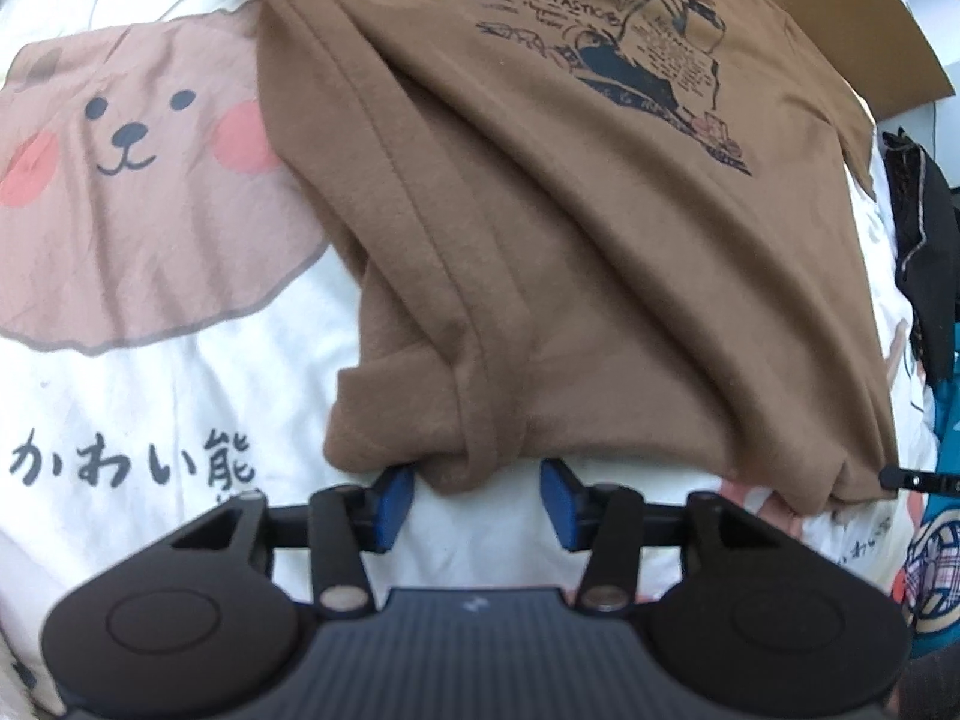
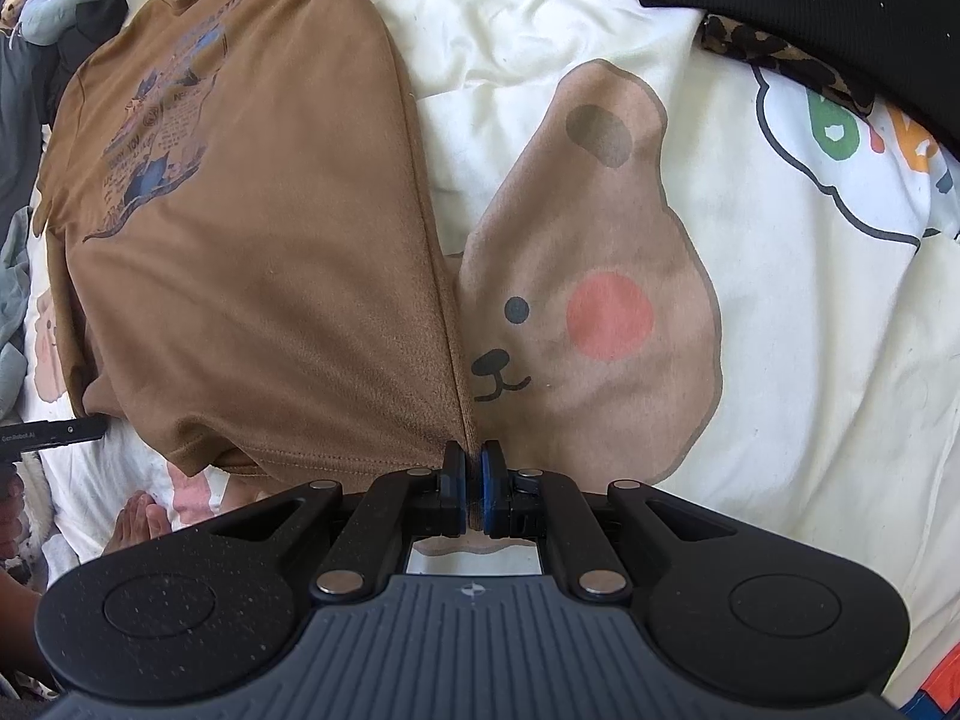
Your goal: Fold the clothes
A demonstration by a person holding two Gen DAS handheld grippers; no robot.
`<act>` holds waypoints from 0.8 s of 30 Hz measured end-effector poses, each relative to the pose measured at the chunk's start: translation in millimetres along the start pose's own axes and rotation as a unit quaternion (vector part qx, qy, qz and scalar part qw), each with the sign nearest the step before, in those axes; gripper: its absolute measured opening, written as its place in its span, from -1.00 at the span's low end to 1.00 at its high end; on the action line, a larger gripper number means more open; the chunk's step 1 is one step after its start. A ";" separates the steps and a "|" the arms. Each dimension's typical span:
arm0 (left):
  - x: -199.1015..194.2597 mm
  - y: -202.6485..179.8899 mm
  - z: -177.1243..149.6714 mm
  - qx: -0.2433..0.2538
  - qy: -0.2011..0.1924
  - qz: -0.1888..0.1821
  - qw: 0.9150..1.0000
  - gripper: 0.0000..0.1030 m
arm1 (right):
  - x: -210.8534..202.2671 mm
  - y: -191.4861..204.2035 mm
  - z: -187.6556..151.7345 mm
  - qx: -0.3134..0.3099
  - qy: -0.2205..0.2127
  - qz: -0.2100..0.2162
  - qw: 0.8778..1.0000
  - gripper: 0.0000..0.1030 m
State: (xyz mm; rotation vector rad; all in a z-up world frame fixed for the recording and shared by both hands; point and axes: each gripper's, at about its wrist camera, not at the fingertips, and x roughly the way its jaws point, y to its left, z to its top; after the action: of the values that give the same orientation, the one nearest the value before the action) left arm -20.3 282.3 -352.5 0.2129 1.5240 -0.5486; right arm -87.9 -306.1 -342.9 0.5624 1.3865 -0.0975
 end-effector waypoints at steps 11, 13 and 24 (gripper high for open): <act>-32.4 22.8 -0.8 -0.033 -0.006 -0.010 0.999 -0.87 | -2.8 1.4 0.1 -0.008 -0.004 0.003 1.000 -0.96; -46.5 30.1 -2.6 -0.028 -0.010 -0.016 0.999 -0.87 | -2.3 1.9 0.4 -0.010 -0.004 0.003 1.000 -0.96; -78.0 83.2 -10.1 -0.012 -0.017 0.021 1.000 -0.87 | 1.6 3.6 -0.2 -0.018 -0.001 0.003 1.000 -0.96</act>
State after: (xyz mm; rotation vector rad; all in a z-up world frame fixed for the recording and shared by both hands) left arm 12.8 374.8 -293.7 0.2162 1.4881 -0.4975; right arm -86.4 -302.5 -343.3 0.5374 1.3821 -0.0678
